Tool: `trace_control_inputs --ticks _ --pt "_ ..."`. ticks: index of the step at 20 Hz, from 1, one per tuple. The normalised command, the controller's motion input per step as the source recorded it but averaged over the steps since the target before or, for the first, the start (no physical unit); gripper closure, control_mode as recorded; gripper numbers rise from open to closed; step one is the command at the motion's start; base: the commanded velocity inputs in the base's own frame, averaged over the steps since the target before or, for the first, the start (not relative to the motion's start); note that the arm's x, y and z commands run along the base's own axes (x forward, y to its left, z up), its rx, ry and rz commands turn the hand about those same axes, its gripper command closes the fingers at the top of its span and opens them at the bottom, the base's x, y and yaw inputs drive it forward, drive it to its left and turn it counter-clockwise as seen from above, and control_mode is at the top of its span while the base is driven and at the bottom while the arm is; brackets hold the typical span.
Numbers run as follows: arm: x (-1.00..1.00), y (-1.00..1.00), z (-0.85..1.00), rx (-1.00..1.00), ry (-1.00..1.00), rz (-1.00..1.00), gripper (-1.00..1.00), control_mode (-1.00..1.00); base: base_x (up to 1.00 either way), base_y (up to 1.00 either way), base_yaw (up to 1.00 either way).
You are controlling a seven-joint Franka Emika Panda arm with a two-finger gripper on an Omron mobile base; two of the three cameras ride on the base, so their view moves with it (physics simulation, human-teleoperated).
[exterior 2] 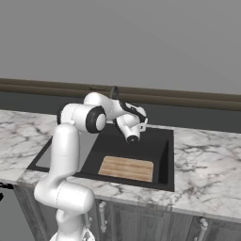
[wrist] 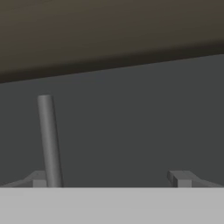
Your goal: Turn on the sink faucet with hot water and rinse the cutting board for ten seconds, then turn off the faucet. Push the cutting board to reach the water if necessary.
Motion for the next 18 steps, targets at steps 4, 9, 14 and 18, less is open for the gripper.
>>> trace_control_inputs --ticks 4,9,14,18 --pt "0.00 -0.11 0.00 0.00 0.00 0.00 -1.00 -1.00 0.00 0.00 0.00" --pt "0.00 -0.07 0.00 0.00 0.00 0.00 -1.00 -1.00 0.00 0.00 0.00" --pt "0.00 -0.08 0.00 0.00 0.00 0.00 -1.00 -1.00 0.00 0.00 0.00" --pt "0.00 -0.11 0.00 0.00 0.00 0.00 -1.00 -1.00 0.00 0.00 0.00"
